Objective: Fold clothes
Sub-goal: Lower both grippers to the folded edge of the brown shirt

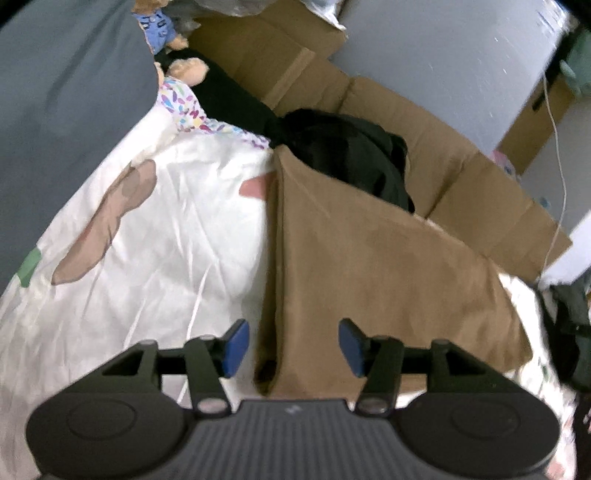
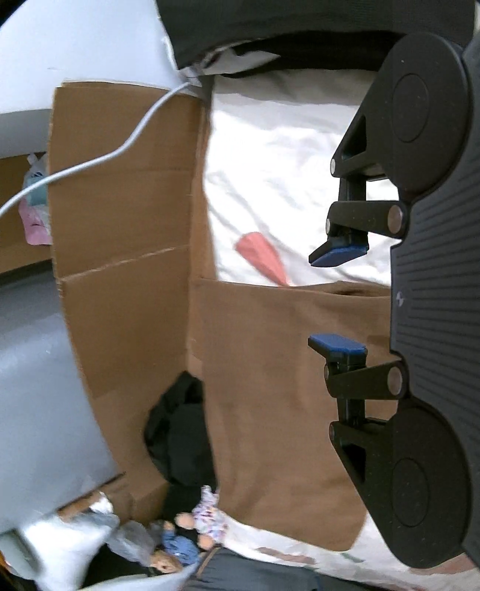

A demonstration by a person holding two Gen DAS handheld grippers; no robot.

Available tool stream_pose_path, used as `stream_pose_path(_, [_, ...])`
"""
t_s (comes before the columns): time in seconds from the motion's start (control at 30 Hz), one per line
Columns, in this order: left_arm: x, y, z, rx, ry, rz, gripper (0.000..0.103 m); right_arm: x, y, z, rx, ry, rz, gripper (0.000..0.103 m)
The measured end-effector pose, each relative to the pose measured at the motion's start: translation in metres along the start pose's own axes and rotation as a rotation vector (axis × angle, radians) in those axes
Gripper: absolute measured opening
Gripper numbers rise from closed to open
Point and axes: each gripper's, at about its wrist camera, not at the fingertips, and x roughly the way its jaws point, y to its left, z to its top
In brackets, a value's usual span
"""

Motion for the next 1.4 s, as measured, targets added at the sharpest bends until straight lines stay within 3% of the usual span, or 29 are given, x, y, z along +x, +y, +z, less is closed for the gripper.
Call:
stream_pose_path(0.2, [0.016, 0.000, -0.028, 0.029, 0.054, -0.018, 0.055, 0.008, 0.003, -0.026, 0.001, -0.012, 0.008, 0.045])
stream_pose_path(0.43, [0.032, 0.001, -0.035, 0.047, 0.060, -0.003, 0.055, 0.019, 0.009, -0.043, -0.042, 0.008, -0.013, 0.045])
stream_pose_path(0.7, [0.050, 0.009, -0.046, 0.080, 0.058, -0.040, 0.055, 0.042, 0.001, -0.053, -0.066, 0.048, -0.026, 0.045])
stream_pose_path(0.77, [0.051, 0.011, -0.048, 0.079, 0.053, -0.053, 0.050, 0.048, 0.001, -0.053, -0.072, 0.047, -0.031, 0.045])
stream_pose_path(0.93, [0.059, 0.017, -0.048, 0.089, 0.074, -0.072, 0.009, 0.062, 0.001, -0.052, -0.082, 0.030, -0.011, 0.041])
stream_pose_path(1.0, [0.059, 0.019, -0.046, 0.083, 0.067, -0.081, 0.006, 0.066, 0.001, -0.052, -0.090, 0.043, 0.001, 0.013])
stream_pose_path(1.03, [0.059, 0.018, -0.046, 0.086, 0.067, -0.080, 0.005, 0.068, 0.002, -0.052, -0.097, 0.052, 0.005, 0.009])
stream_pose_path(1.3, [0.039, 0.030, -0.043, 0.057, 0.049, -0.058, 0.003, 0.058, -0.007, -0.047, -0.080, 0.052, -0.018, 0.003])
stream_pose_path(1.4, [0.041, 0.038, -0.047, -0.012, 0.079, -0.049, 0.003, 0.059, -0.009, -0.050, -0.052, 0.063, -0.013, 0.003])
